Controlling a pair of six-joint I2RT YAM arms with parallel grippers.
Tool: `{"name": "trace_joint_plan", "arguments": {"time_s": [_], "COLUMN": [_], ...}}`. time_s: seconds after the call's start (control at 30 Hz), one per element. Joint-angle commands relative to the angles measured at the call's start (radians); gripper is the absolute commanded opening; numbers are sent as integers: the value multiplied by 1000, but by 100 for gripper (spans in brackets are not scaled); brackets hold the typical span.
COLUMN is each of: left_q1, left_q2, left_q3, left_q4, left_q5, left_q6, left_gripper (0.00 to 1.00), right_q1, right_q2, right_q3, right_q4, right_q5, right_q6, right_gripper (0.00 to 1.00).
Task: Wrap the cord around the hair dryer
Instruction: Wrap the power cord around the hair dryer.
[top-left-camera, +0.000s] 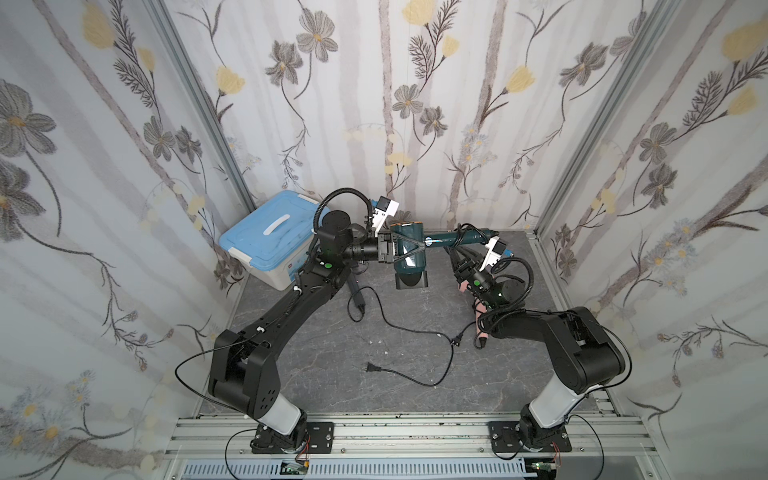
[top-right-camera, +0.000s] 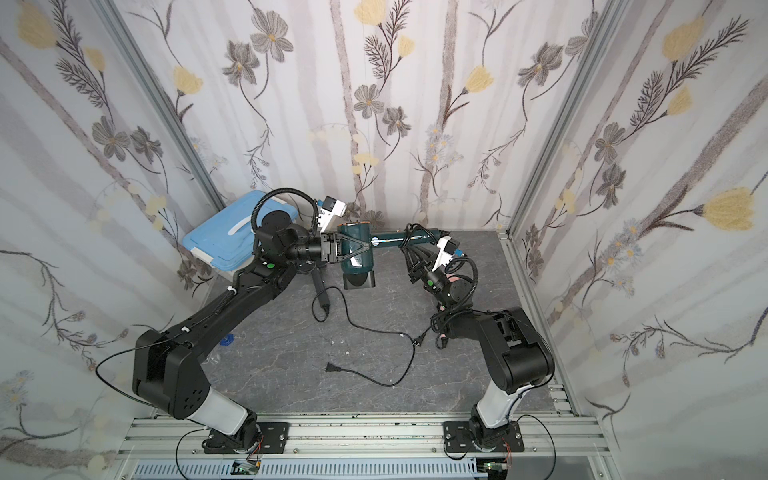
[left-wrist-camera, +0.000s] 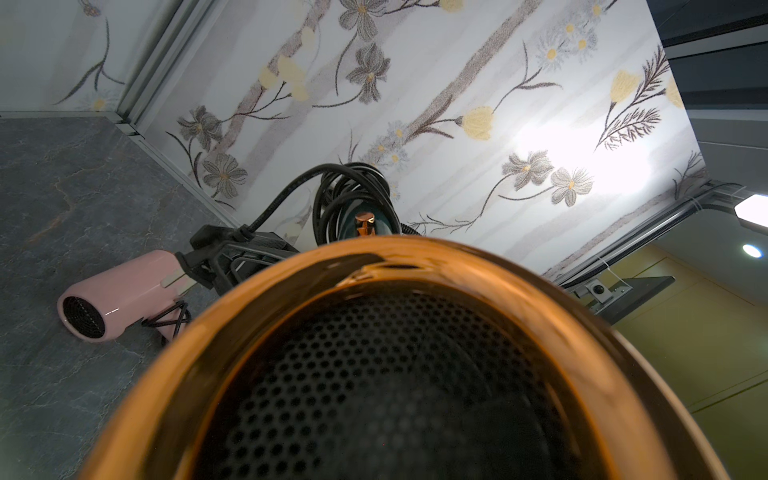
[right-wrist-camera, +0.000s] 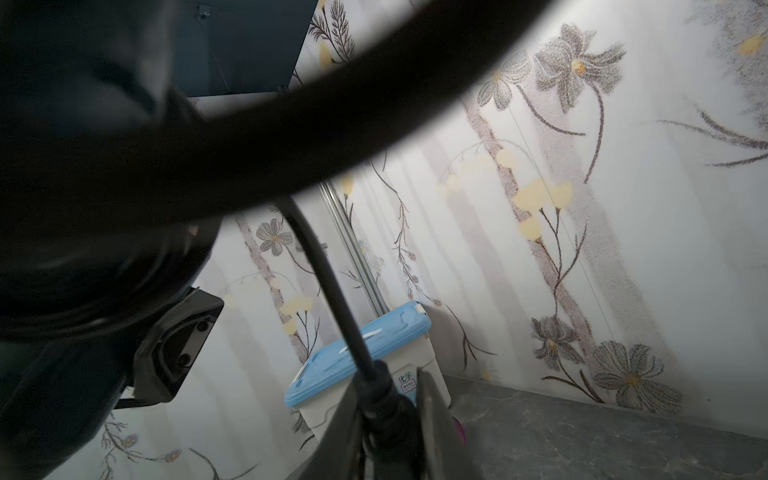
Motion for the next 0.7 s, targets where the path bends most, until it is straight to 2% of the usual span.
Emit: {"name": "trace_joint_plan", "arguments": {"time_s": [0.0, 0.2, 0.4, 0.57, 0.67], "left_q1": [14, 30, 53, 74, 85], "left_q2": [-2, 10, 35, 62, 72], "left_q3": [12, 20, 5, 17, 41], "left_q4": [64, 88, 185, 204, 121], "left_q5": [-3, -39, -96, -131, -128], "left_q6": [-1, -13, -78, -100, -41], "left_gripper": [0, 0, 0, 0, 0], "right_q1": [10, 26, 64, 112, 147], "right_q2": [-23, -89, -166, -278, -373], "right_q3": [-35, -129, -177, -178, -161], "right_q4": [97, 66, -57, -306, -523], "right_q5": [-21, 7, 37, 67, 100], "right_q6": [-8, -34, -90, -198, -298], "right_gripper": [16, 9, 6, 4, 3]}}
